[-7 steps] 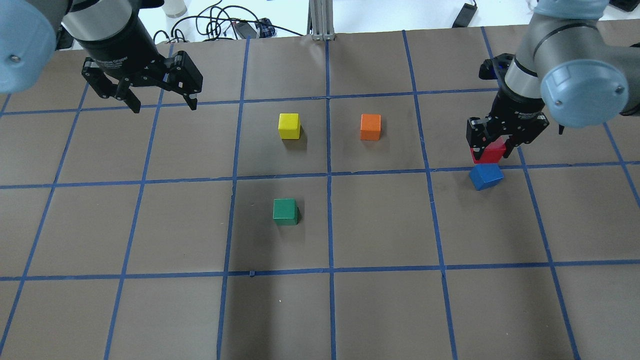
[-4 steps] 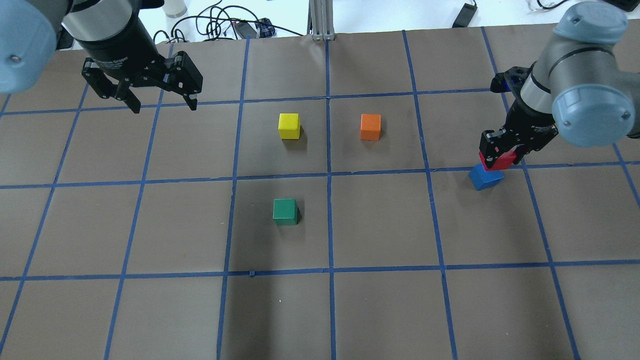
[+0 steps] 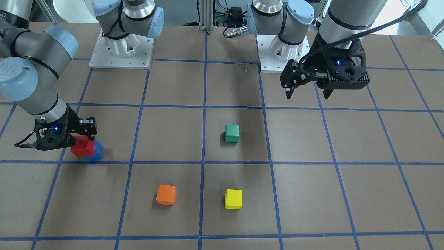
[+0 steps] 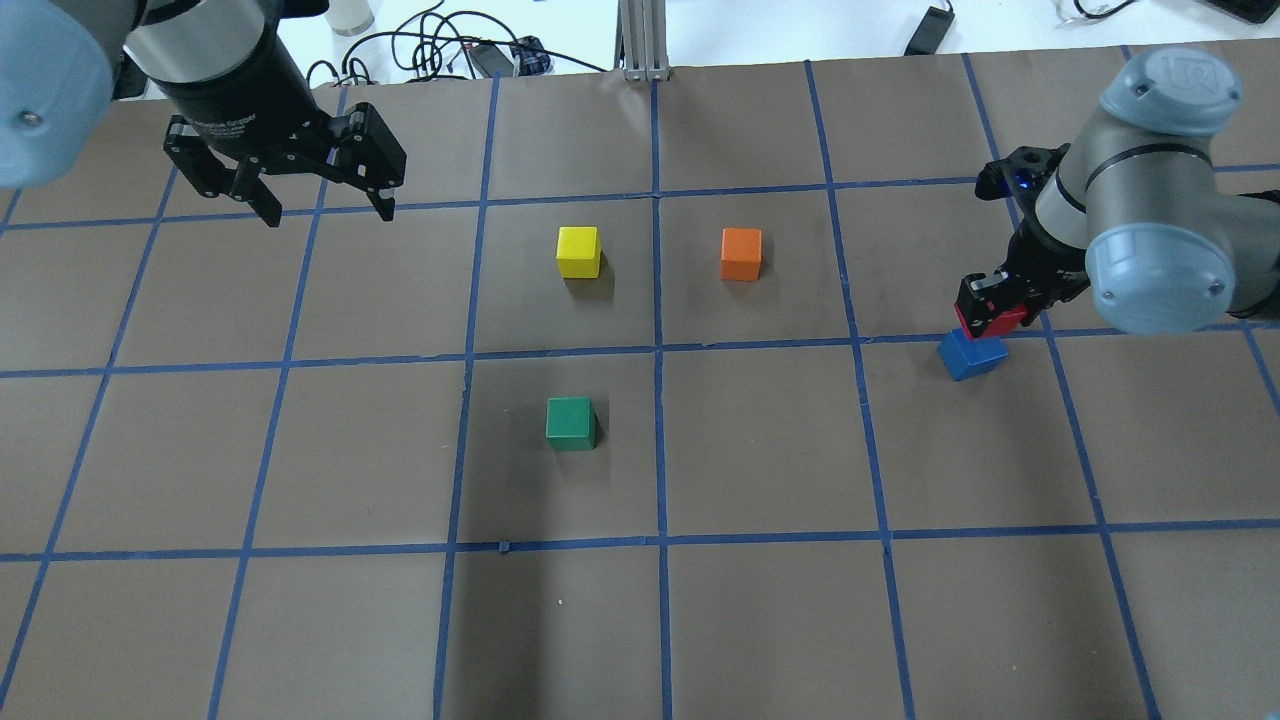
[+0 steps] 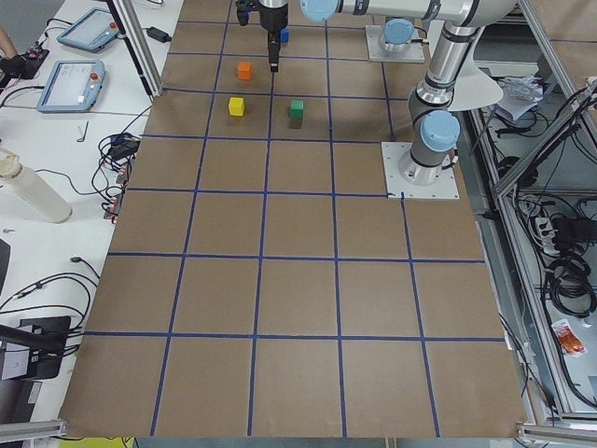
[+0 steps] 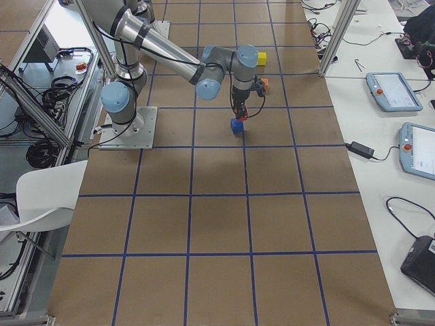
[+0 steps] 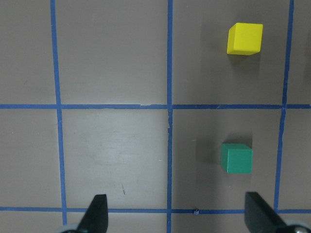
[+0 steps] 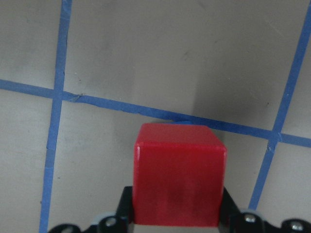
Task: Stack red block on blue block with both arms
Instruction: 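Carry the red cube with the right gripper over the blue cube and lower it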
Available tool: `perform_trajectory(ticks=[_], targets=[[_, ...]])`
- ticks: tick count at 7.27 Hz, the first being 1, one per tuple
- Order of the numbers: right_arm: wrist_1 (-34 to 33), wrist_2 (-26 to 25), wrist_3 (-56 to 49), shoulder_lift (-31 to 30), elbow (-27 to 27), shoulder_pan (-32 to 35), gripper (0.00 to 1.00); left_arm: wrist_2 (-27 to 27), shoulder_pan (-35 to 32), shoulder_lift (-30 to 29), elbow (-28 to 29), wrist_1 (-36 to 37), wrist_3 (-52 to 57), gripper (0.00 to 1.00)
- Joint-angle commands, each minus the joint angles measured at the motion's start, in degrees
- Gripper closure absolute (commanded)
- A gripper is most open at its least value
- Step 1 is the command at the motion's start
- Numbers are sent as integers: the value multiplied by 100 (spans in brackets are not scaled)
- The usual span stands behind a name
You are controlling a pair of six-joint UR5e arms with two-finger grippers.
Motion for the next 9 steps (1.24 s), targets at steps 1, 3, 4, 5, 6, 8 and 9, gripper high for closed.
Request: perform_trajectory(ticks=[1,3,4,5,6,8,9], targets=[[-45,0,-29,88,3,-3,100,0,-1,0,0,7,0,0],[-158,-35,-20,158,21,-3,87,0,7,0,0,7,0,0],[-159,-61,-20,228,21,-3,76,0,-1,0,0,7,0,0],[-159,-79,49,229,21,-3,66,0,7,0,0,7,0,0],[-150,-79,59,229,21,-3,56,0,7,0,9,7,0,0],[-133,-79,41,220,30,-3,8,0,7,-8,0,7,0,0],[-54,-97,50,220,39,-3,0,0,7,0,0,7,0,0]])
